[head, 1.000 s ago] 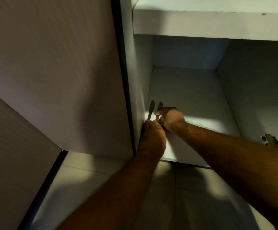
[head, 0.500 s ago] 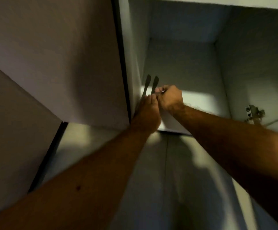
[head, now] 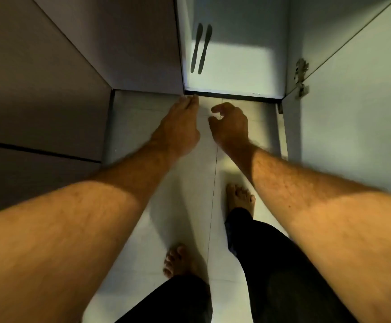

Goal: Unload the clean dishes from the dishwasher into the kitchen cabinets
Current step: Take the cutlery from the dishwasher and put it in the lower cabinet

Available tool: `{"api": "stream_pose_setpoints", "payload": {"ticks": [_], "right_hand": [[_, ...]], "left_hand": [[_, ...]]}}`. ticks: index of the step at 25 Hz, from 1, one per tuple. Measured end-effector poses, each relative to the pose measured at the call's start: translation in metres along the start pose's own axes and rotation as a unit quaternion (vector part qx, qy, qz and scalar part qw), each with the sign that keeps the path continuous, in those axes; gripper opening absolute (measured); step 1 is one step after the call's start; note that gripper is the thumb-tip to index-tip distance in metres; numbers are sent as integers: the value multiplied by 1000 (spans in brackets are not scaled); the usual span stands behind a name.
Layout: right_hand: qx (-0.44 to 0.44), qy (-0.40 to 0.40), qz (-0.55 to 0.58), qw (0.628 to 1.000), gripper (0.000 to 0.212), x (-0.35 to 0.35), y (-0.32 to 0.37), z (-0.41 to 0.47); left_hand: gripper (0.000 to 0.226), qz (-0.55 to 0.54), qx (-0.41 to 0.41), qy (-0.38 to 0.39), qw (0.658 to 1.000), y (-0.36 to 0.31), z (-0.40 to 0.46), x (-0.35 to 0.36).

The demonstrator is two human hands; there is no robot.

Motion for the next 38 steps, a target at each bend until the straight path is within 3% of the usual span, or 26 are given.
{"api": "stream_pose_setpoints", "payload": {"ticks": [3, 6, 8, 10, 18, 25, 31, 38], "right_hand": [[-3, 23, -5, 1000, 27, -40, 13, -67], [29, 12, 66, 997, 23, -82, 18, -112], [50, 6, 13, 999, 24, -103, 23, -138], [63, 0, -23, 998, 26, -116, 21, -158], [99, -11, 44, 994, 23, -147, -36, -234], [160, -33, 67, 984, 24, -187, -124, -318], [209, -74, 117, 968, 23, -238, -197, -377], [250, -128, 169, 945, 25, -306, -287, -420]], "left_hand": [[74, -31, -4, 6, 999, -29, -67, -32], [77, -30, -12, 23, 999, -50, -103, -55], [83, -10, -24, 45, 999, -57, -126, -64], [83, 2, -12, 59, 998, -65, -151, -61], [72, 9, -58, 34, 998, -81, -207, -15], [77, 27, 84, 137, 987, -165, -282, 53], [75, 4, 118, 181, 976, -237, -350, 121], [73, 89, 222, 246, 939, -350, -364, 188]]}}
Point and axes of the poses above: each hand's wrist, its own z-axis towards the middle knuckle, its own x-axis out of the palm, y = z × x, the point moved 8 cm from there along z, towards the middle knuckle, and after that the axes turned 7 degrees about -z, right-handed, at the moved point
